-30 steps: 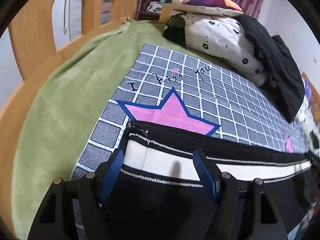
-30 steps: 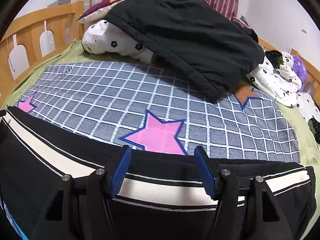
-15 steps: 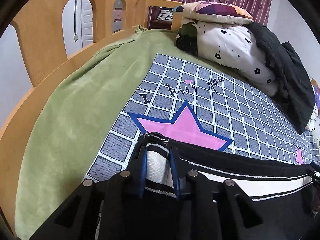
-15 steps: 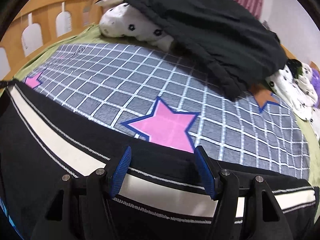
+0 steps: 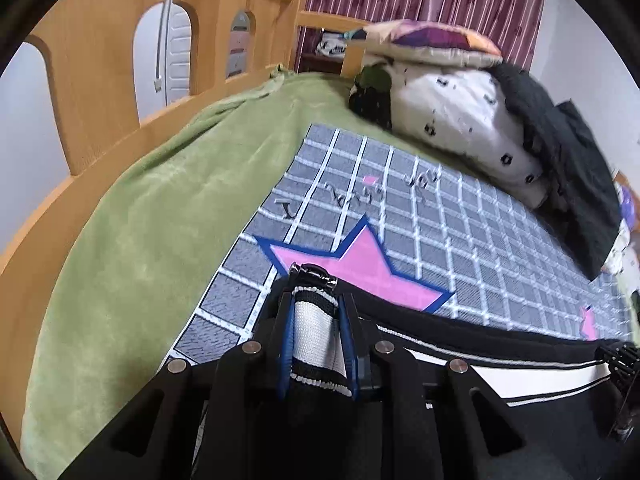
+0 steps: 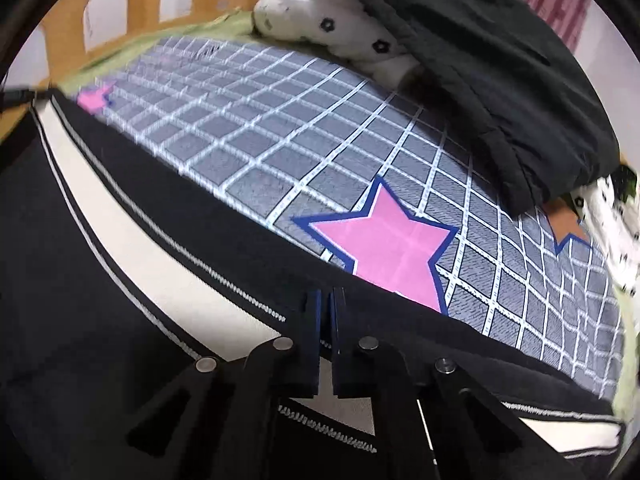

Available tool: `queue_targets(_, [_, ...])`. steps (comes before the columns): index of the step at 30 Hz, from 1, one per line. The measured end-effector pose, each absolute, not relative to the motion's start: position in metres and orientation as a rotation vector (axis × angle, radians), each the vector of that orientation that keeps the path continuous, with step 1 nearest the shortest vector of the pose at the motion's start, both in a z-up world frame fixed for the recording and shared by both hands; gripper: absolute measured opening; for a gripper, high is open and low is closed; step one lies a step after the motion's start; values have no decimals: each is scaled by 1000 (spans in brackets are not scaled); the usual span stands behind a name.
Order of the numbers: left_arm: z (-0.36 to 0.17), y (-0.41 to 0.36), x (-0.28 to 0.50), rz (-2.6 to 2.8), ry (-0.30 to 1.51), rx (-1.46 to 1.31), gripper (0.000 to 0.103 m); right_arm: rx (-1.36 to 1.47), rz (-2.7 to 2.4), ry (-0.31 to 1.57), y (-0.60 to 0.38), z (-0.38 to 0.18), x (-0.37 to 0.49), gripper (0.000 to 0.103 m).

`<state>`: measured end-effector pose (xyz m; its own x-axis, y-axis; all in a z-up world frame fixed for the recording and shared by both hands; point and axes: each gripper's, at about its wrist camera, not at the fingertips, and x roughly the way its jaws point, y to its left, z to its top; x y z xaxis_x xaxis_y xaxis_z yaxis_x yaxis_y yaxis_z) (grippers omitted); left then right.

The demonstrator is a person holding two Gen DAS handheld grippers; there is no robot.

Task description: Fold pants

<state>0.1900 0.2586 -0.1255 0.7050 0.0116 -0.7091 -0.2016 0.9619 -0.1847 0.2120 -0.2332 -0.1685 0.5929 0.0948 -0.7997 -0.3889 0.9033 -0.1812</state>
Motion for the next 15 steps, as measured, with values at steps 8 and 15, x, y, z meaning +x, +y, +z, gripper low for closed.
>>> queue_targets(8, [-125,263,201,130,734,-281,20,-190,263,815,-246,-145,226,3])
queue_targets(15, [-155,247,215,216,849,-165,22,-256,168,860,-230,-178,235,8])
